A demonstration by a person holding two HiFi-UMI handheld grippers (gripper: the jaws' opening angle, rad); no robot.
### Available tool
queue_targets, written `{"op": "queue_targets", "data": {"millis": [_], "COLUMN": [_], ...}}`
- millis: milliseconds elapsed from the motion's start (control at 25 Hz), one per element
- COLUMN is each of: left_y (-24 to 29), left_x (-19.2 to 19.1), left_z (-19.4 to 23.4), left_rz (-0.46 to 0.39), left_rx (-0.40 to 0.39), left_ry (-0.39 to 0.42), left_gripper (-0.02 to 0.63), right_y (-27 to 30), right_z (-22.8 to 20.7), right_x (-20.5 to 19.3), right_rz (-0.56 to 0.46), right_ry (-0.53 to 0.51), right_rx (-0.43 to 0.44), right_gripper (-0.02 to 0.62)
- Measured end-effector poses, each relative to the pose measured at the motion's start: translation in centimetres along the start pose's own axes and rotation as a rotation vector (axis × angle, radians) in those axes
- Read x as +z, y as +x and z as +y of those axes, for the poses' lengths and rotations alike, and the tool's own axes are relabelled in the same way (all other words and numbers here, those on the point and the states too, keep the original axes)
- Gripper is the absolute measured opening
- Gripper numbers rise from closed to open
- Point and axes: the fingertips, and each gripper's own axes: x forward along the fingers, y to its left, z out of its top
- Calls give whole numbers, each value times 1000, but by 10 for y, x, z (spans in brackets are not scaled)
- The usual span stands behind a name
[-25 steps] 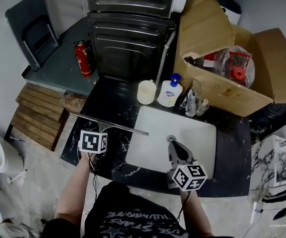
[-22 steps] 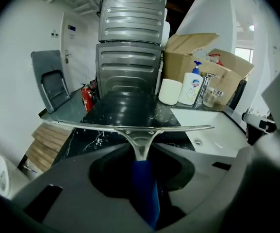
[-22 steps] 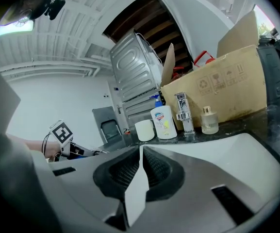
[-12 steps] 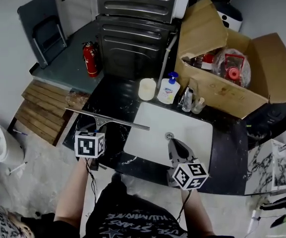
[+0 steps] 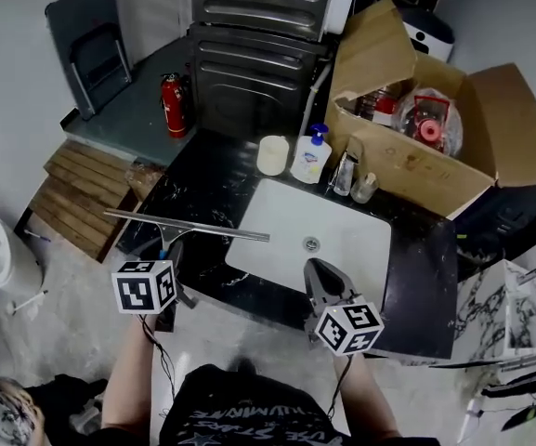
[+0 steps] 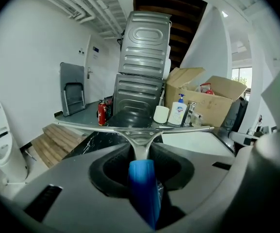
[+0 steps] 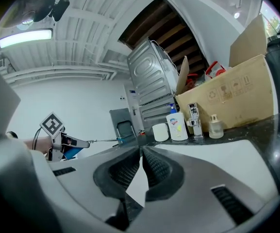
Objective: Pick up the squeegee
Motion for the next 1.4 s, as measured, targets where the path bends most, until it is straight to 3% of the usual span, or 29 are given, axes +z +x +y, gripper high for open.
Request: {"op": "queue_targets", "data": {"millis": [440, 800, 1400], "left_y": [-61, -133, -225], "left_x": [-48, -90, -156], "left_z": [22, 49, 41], "left_rz": [5, 4, -5], "left_rx": [-28, -32, -69], "left_ry": [-68, -68, -66], "left_gripper": [138, 139, 138], "right_y": [-20, -65, -156], "right_z": [47, 109, 180], "right_x": [-20, -43, -77], "right_rz": [37, 52, 45], "right_ry": [-16, -37, -65], "right_rx": [-18, -30, -24], "right_gripper": [49, 49, 48]}}
